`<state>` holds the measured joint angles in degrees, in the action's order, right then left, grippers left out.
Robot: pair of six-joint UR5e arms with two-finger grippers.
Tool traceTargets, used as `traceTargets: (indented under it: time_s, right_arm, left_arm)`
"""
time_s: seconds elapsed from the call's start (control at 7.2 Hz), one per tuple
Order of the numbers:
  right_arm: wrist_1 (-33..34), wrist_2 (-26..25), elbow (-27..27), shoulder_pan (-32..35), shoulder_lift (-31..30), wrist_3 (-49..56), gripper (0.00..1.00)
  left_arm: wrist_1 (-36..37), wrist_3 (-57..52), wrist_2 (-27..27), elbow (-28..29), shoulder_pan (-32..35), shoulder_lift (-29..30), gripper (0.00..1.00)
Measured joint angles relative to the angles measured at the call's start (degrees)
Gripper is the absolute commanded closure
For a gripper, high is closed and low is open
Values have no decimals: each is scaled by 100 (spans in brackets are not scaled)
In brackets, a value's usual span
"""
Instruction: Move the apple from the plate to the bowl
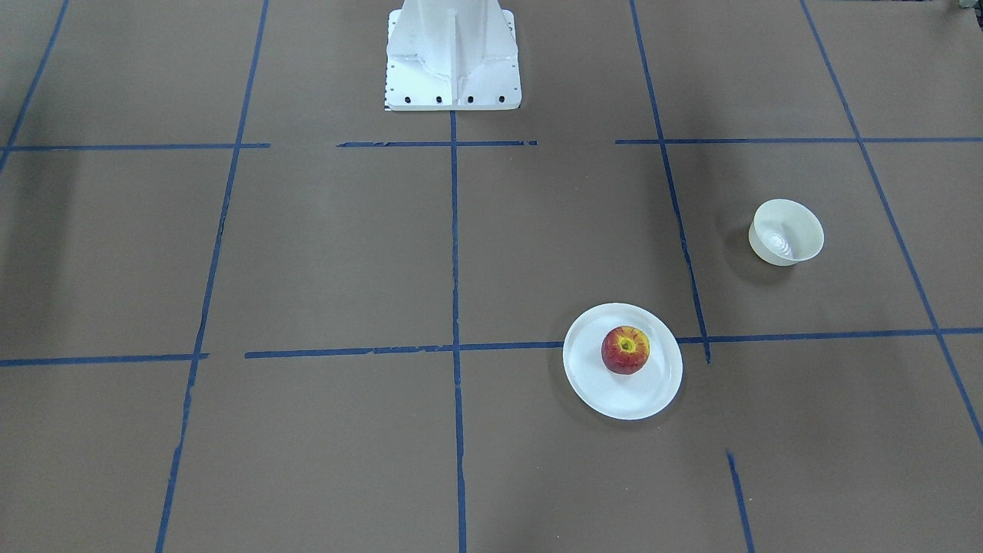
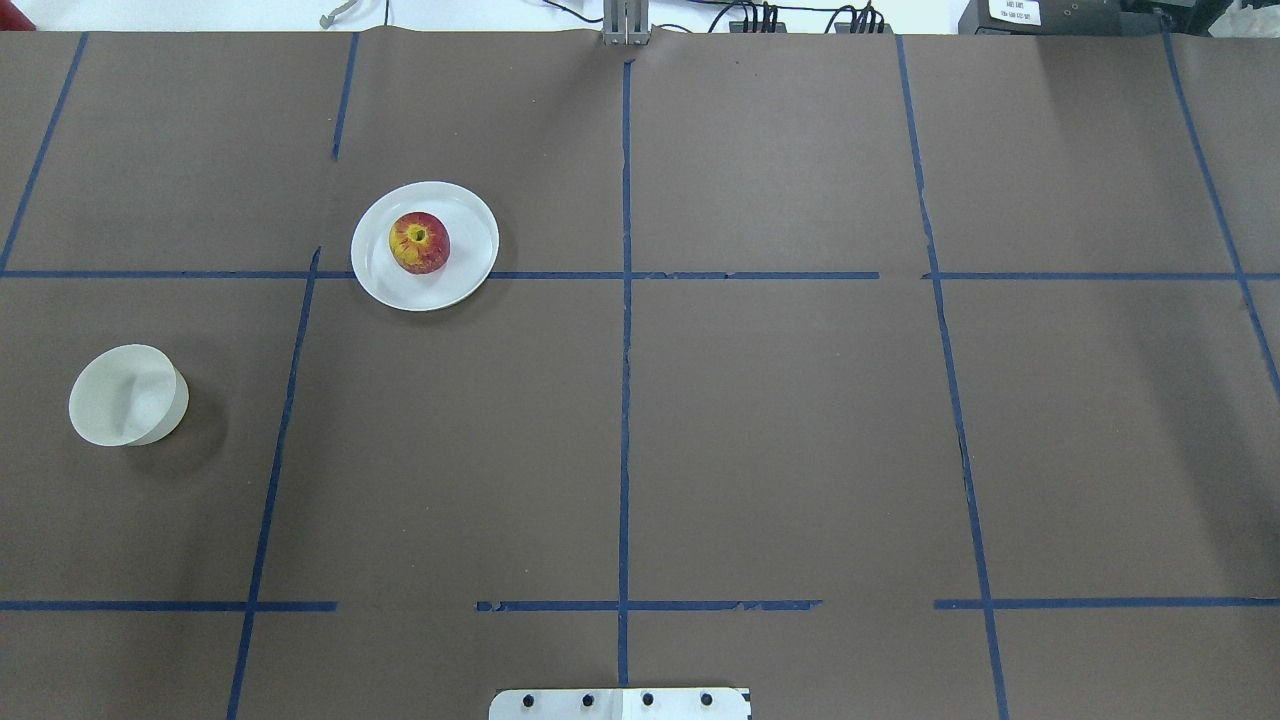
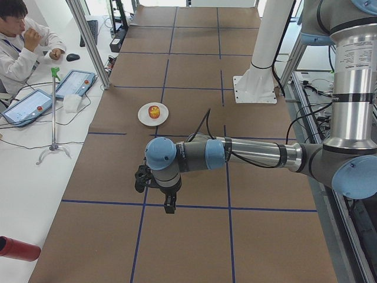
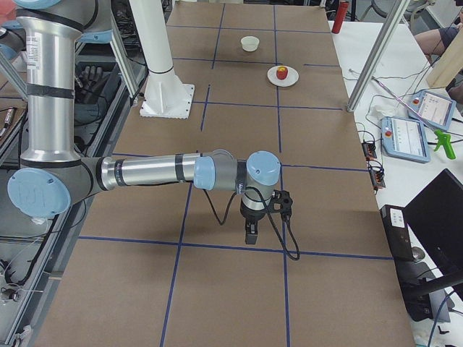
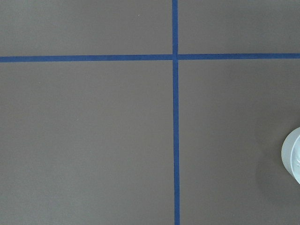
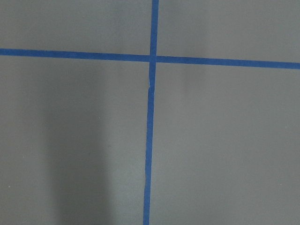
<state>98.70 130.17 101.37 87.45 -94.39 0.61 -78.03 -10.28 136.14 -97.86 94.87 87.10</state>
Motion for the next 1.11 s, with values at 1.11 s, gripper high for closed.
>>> traceTargets:
  time_s: [1.11]
  right_arm:
    - [0, 0, -2, 0, 0, 0, 0]
  left_arm:
    - [-201, 560, 5, -701, -128, -83, 1]
